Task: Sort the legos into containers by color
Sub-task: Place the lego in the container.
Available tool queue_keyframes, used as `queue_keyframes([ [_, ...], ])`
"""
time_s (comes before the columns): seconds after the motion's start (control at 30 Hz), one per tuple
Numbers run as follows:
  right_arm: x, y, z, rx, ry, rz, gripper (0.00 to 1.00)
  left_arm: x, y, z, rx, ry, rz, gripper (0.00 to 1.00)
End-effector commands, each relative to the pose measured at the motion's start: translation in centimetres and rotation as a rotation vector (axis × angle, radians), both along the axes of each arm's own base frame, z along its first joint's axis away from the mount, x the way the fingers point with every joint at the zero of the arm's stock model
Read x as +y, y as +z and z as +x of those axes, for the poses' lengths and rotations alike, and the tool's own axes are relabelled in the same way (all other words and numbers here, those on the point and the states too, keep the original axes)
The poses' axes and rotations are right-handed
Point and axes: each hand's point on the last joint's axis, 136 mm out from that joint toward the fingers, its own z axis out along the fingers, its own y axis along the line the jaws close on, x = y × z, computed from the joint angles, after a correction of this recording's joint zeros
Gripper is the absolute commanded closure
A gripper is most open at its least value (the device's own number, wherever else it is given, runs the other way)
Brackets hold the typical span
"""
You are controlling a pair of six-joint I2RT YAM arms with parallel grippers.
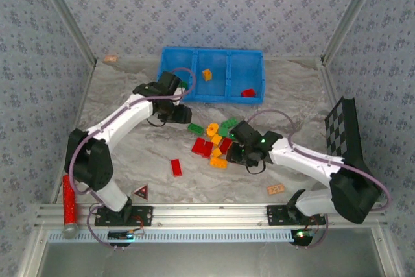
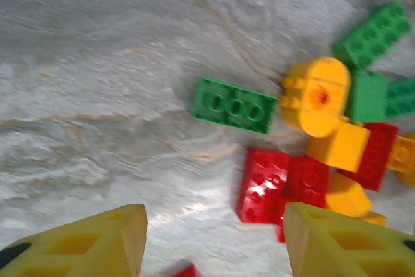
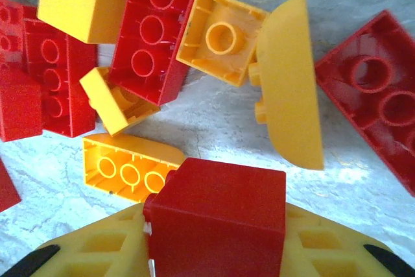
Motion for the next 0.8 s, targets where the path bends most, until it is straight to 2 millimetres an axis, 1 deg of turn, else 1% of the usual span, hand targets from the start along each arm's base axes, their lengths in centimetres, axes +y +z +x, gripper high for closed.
queue_keyframes([
  [0.0,-1.2,3.0,0.0,-0.024,0.012,-0.008,0.68,-3.1,1.2,-4.1,0.083,-0.051,-0.088,0.42],
  [0.03,-1.4,3.8,0.3,-0.035,0.024,-0.007,0.68,-4.1,1.2,-5.0,0.097,-0.070,-0.097,0.42],
  [0.07,-1.7,4.8,1.0,-0.060,0.034,-0.006,0.68,-5.0,0.9,-5.9,0.109,-0.090,-0.099,0.41],
  [0.13,-2.5,6.5,2.7,-0.113,0.049,-0.012,0.68,-6.5,0.0,-7.5,0.132,-0.119,-0.088,0.41],
  [0.2,-3.6,8.1,5.2,-0.176,0.063,-0.027,0.68,-7.7,-1.1,-8.6,0.162,-0.133,-0.076,0.40],
  [0.27,-4.4,10.0,8.1,-0.258,0.088,-0.051,0.68,-8.7,-1.9,-9.5,0.178,-0.147,-0.066,0.40],
  [0.33,-5.5,11.9,11.6,-0.339,0.092,-0.088,0.68,-9.8,-2.5,-10.5,0.190,-0.166,-0.052,0.39],
  [0.37,-5.7,13.6,13.4,-0.392,0.086,-0.090,0.68,-10.2,-2.7,-10.9,0.195,-0.176,-0.044,0.38],
  [0.43,-6.4,15.6,17.1,-0.478,0.070,-0.088,0.68,-10.7,-3.6,-11.8,0.208,-0.190,-0.014,0.37],
  [0.5,-7.0,17.0,20.4,-0.543,0.062,-0.077,0.69,-11.1,-4.4,-12.5,0.216,-0.196,0.008,0.36],
  [0.53,-7.2,17.4,22.0,-0.562,0.064,-0.075,0.68,-11.2,-4.8,-12.9,0.223,-0.199,0.016,0.35],
  [0.63,-7.6,17.7,25.7,-0.592,0.073,-0.086,0.68,-12.0,-5.9,-13.6,0.231,-0.216,0.038,0.34],
  [0.73,-7.9,17.0,28.6,-0.595,0.073,-0.079,0.68,-12.8,-6.8,-13.8,0.233,-0.223,0.064,0.33],
  [0.77,-7.9,16.8,29.3,-0.594,0.074,-0.077,0.69,-12.9,-7.1,-13.8,0.238,-0.221,0.071,0.33],
])
